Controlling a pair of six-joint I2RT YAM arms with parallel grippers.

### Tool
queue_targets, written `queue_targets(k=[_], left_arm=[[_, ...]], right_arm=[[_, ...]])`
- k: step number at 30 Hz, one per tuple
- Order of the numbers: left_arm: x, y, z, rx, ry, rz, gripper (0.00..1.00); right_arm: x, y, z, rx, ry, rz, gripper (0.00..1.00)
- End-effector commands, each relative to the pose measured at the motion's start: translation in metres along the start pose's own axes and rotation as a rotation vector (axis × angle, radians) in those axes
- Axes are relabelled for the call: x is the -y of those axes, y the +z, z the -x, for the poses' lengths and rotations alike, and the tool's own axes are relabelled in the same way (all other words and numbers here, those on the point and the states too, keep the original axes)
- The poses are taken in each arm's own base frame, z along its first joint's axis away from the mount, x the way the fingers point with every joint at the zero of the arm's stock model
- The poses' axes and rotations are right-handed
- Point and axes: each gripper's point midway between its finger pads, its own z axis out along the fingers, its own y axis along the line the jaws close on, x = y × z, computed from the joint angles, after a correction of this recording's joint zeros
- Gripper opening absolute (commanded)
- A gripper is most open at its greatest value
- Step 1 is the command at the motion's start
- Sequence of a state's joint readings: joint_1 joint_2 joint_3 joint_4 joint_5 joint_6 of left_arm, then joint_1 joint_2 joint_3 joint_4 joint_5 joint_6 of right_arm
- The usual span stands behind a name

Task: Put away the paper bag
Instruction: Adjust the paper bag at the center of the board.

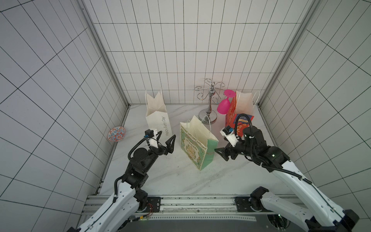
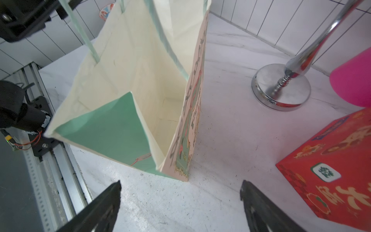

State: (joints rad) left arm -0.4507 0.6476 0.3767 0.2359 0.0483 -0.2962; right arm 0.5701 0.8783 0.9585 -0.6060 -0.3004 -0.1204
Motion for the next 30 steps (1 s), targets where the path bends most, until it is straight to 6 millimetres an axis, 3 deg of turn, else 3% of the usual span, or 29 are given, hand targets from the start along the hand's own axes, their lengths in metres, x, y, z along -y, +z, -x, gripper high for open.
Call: queue_targets(k=[1,3,10,17,23,30], left_arm=[[0.002,0.002,-0.002,0.009,-0.022,-0.018,0.97],[0.002,0.003,-0.003,0.009,-0.032,-0.024,0.98],[0.001,0.002,-0.005,0.004,-0.030,-0.018,0.98],[0.002,0.000,-0.001,0.019,-0.026,-0.017,0.98],[0.003,-0.002,0.002,0.028,-0.027,-0.022,0.98],[0.002,-0.003,0.002,0.032,-0.029,-0.016,0.98]], right_arm=[[-0.025,-0.016,0.009,0.024,0.041,0.026,0.99],[-0.035,-0.014,0.009,0.046,-0.032,0.000,0.99],[-0.042,-0.005,0.032,0.167,-0.177,-0.140,0.99],[-0.053,0.004,0.056,0.292,-0.175,-0.211,0.99],[-0.041,0.019,0.051,0.255,-0.179,-0.343,0.99],[-0.032,0.026,0.029,0.169,-0.161,-0.392,0.99]])
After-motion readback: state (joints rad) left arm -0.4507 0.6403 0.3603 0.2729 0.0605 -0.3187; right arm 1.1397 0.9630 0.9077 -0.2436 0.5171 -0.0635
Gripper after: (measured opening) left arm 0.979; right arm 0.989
